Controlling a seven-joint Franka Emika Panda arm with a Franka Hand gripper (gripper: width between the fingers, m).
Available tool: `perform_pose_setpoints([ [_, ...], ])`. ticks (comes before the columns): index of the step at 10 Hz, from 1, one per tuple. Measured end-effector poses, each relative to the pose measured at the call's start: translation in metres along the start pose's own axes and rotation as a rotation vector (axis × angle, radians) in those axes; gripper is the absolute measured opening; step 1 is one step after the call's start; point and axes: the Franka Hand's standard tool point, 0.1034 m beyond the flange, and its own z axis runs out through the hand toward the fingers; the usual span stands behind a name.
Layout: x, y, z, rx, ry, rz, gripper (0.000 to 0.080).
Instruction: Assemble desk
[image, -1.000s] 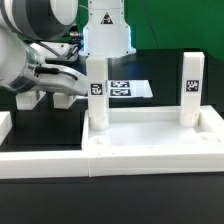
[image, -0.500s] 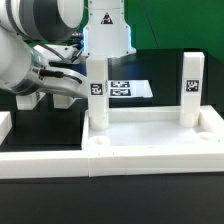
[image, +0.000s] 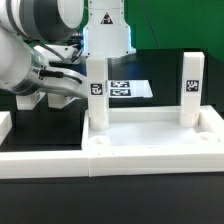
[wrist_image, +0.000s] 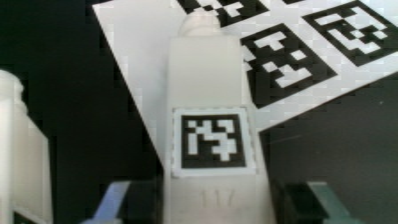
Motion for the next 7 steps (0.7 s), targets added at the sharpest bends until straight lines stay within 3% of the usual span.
perform_pose_setpoints([
  [5,-0.004,0.000,-0.002,0.001,-0.006,-0.005,0.0284],
  [7,-0.029,-0.006,-0.019,0.028,0.008,-0.026,0.0285],
])
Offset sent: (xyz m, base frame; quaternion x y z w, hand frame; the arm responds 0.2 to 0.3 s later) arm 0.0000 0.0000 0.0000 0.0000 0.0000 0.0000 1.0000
